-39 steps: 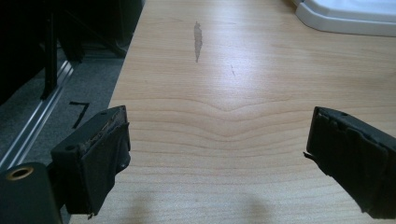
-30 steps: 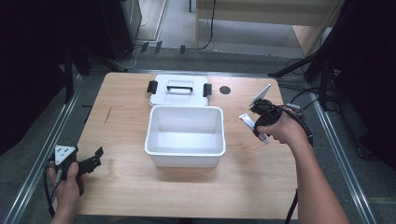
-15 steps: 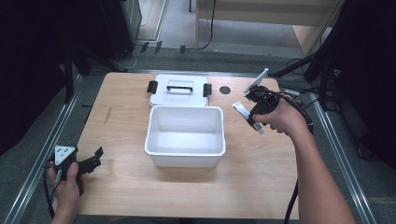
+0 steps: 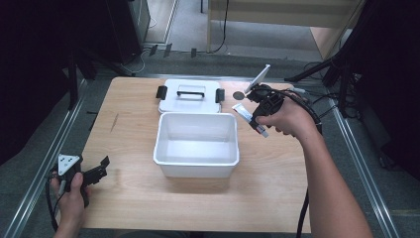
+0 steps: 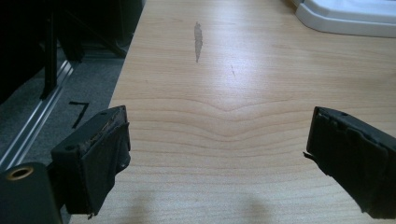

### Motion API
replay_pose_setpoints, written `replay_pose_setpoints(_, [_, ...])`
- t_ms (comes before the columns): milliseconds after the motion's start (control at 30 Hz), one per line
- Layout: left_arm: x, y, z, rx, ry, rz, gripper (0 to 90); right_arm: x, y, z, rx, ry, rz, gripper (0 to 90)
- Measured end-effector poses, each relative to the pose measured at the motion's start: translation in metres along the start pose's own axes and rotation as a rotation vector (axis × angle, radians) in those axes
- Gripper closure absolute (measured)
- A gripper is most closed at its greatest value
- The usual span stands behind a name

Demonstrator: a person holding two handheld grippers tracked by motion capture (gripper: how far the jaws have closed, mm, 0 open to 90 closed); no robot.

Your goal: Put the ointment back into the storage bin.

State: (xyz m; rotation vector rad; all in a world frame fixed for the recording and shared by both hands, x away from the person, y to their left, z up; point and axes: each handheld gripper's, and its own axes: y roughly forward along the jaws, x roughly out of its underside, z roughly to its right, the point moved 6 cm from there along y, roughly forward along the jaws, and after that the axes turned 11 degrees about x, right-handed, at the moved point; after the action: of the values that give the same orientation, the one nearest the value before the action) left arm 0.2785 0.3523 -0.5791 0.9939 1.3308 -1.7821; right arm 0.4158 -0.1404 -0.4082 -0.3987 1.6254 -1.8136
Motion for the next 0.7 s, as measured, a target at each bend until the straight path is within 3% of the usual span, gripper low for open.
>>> replay_pose_setpoints(700, [0.0, 0.0, 0.0, -0.002, 0.0, -0.001, 6.8, -0.026, -0.007, -0.047, -0.067, -0.143, 0.043, 73.0])
